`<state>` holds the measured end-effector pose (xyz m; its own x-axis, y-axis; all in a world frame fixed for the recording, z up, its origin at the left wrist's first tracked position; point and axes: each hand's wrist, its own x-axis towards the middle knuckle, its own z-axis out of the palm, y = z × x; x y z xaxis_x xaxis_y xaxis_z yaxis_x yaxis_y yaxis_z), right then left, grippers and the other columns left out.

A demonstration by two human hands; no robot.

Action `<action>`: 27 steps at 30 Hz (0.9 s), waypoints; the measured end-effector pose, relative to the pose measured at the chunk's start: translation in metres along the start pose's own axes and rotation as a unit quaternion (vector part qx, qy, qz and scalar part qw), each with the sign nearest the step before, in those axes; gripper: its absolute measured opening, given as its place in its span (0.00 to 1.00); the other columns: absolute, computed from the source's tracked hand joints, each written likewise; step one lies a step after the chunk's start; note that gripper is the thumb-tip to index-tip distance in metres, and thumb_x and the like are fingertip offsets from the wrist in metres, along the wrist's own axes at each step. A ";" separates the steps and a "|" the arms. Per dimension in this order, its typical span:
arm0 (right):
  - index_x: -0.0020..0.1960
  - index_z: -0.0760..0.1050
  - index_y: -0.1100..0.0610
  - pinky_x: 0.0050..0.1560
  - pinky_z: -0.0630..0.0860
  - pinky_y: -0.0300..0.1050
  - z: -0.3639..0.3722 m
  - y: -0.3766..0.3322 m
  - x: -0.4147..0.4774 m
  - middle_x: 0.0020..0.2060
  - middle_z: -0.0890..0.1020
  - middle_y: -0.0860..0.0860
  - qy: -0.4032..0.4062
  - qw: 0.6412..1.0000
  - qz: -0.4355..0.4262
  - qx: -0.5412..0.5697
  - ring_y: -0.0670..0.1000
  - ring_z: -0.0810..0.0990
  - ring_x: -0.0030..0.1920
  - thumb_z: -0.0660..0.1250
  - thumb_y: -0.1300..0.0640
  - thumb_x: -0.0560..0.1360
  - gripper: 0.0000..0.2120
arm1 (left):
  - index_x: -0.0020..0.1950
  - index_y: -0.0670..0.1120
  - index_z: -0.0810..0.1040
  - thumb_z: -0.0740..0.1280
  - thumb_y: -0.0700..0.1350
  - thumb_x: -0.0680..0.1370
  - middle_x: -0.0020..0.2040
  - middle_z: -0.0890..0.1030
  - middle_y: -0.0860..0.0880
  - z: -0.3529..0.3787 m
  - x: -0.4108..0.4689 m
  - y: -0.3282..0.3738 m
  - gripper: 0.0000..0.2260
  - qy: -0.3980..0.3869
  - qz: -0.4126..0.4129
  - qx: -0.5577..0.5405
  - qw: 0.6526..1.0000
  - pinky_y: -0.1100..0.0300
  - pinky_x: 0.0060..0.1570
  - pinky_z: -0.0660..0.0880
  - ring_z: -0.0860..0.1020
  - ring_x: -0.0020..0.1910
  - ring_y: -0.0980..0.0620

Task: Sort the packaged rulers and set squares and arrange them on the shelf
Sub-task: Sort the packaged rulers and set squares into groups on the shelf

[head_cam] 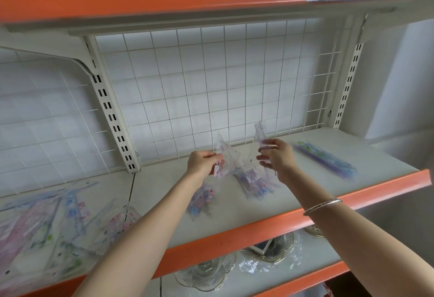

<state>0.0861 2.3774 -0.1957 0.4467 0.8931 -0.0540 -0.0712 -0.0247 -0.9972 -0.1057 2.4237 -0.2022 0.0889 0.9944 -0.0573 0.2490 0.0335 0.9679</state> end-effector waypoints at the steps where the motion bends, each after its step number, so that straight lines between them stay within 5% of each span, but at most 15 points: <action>1: 0.55 0.74 0.61 0.35 0.77 0.43 -0.004 0.000 0.001 0.39 0.80 0.54 0.006 1.000 0.003 0.008 0.52 0.80 0.33 0.60 0.72 0.75 0.12 | 0.37 0.44 0.82 0.72 0.40 0.73 0.44 0.84 0.40 0.003 0.001 0.000 0.05 -0.002 -0.001 -0.008 1.000 0.50 0.51 0.79 0.81 0.43 0.45; 12: 0.42 0.75 0.59 0.33 0.77 0.40 -0.025 -0.003 -0.002 0.33 0.80 0.54 -0.069 0.995 0.058 0.051 0.48 0.81 0.32 0.71 0.70 0.70 0.09 | 0.45 0.41 0.78 0.69 0.39 0.76 0.42 0.83 0.46 0.038 -0.002 0.009 0.02 -0.034 0.005 -0.069 0.997 0.66 0.31 0.77 0.82 0.35 0.55; 16: 0.40 0.72 0.57 0.35 0.76 0.41 -0.024 -0.001 -0.001 0.33 0.80 0.53 -0.093 0.992 0.078 0.038 0.49 0.79 0.33 0.72 0.70 0.68 0.12 | 0.47 0.41 0.77 0.70 0.40 0.76 0.43 0.84 0.46 0.042 -0.003 0.012 0.04 -0.052 -0.003 -0.107 0.993 0.52 0.50 0.78 0.83 0.42 0.48; 22: 0.36 0.68 0.55 0.32 0.74 0.41 -0.022 0.002 -0.001 0.32 0.77 0.52 -0.086 0.992 0.087 0.002 0.49 0.75 0.32 0.76 0.68 0.64 0.17 | 0.46 0.42 0.78 0.75 0.37 0.70 0.46 0.84 0.42 0.045 -0.011 0.013 0.09 -0.061 0.004 -0.101 0.993 0.51 0.51 0.78 0.83 0.44 0.46; 27: 0.43 0.73 0.60 0.32 0.72 0.43 -0.022 0.002 0.001 0.35 0.74 0.53 -0.078 0.991 0.104 0.012 0.49 0.71 0.32 0.71 0.65 0.72 0.07 | 0.52 0.41 0.76 0.76 0.35 0.69 0.48 0.83 0.42 0.050 -0.007 0.013 0.16 -0.034 -0.028 -0.110 0.993 0.50 0.47 0.79 0.82 0.43 0.45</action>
<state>0.1061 2.3678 -0.1987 0.2776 0.9283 -0.2475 -0.1701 -0.2061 -0.9636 -0.0552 2.4121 -0.2014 0.1469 0.9816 -0.1219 0.0402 0.1172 0.9923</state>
